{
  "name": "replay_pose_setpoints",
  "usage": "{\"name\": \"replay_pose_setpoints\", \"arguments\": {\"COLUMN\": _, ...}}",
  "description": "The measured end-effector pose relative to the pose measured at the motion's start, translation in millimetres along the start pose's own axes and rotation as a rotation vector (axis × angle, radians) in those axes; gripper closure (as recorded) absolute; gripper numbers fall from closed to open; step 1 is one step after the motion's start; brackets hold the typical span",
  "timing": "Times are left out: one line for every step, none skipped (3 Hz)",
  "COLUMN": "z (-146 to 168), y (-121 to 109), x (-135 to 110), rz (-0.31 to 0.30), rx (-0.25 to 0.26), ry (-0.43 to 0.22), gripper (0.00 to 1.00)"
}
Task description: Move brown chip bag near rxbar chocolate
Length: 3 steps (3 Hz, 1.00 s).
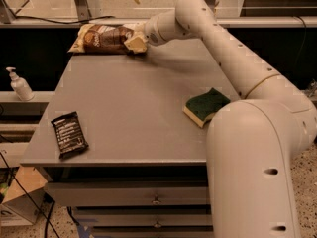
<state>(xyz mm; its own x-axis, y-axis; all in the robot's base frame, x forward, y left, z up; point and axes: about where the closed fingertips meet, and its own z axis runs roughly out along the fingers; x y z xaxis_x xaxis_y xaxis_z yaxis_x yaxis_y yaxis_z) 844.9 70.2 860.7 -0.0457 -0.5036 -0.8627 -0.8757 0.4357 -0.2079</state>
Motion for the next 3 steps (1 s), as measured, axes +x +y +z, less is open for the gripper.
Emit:
{"name": "replay_pose_setpoints", "arguments": {"z": -16, "y": 10, "x": -8, "rz": -0.036, "rx": 0.005, "ry": -0.002, "gripper": 0.87}}
{"name": "replay_pose_setpoints", "arguments": {"z": -49, "y": 38, "x": -25, "rz": -0.114, "rx": 0.01, "ry": -0.005, "gripper": 1.0}}
{"name": "replay_pose_setpoints", "arguments": {"z": -95, "y": 87, "x": -38, "rz": -0.185, "rx": -0.04, "ry": -0.008, "gripper": 1.0}}
